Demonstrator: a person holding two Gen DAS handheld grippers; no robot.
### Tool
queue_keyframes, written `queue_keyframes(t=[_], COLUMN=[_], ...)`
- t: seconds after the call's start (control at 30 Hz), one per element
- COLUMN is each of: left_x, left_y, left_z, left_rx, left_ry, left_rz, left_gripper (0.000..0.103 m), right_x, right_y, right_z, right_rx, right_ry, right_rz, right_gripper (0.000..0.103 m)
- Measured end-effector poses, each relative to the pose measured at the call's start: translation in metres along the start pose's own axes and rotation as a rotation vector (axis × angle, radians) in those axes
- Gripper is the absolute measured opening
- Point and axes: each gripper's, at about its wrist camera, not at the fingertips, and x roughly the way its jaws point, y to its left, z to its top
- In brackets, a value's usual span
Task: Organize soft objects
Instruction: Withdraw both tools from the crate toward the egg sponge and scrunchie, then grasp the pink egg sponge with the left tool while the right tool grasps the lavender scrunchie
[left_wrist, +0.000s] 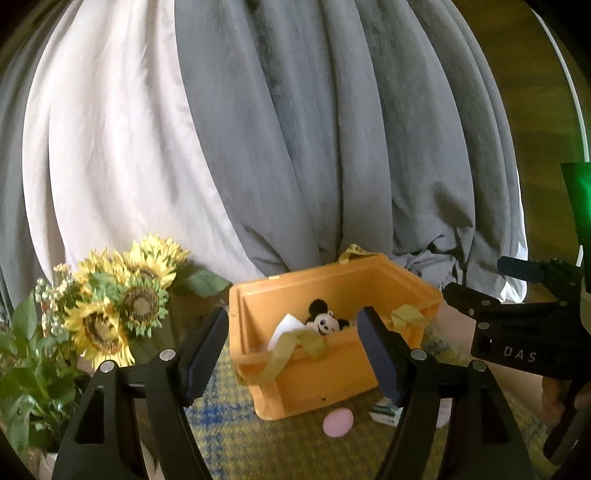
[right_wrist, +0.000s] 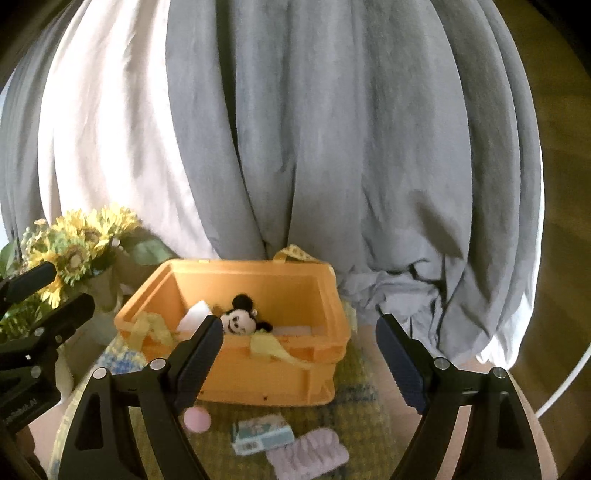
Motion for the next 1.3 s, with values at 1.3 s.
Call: queue_keyframes(t=[1.3], left_x=[0.051], left_y=[-0.039], left_z=[-0.108], left_rx=[0.117], left_ry=[0.336], left_rz=[-0.037], left_gripper=[0.072], right_x=[0.047], right_y=[-0.012], right_z=[-0.110], right_rx=[0.001], right_ry=[0.365], right_rz=[0.049], right_gripper=[0.085])
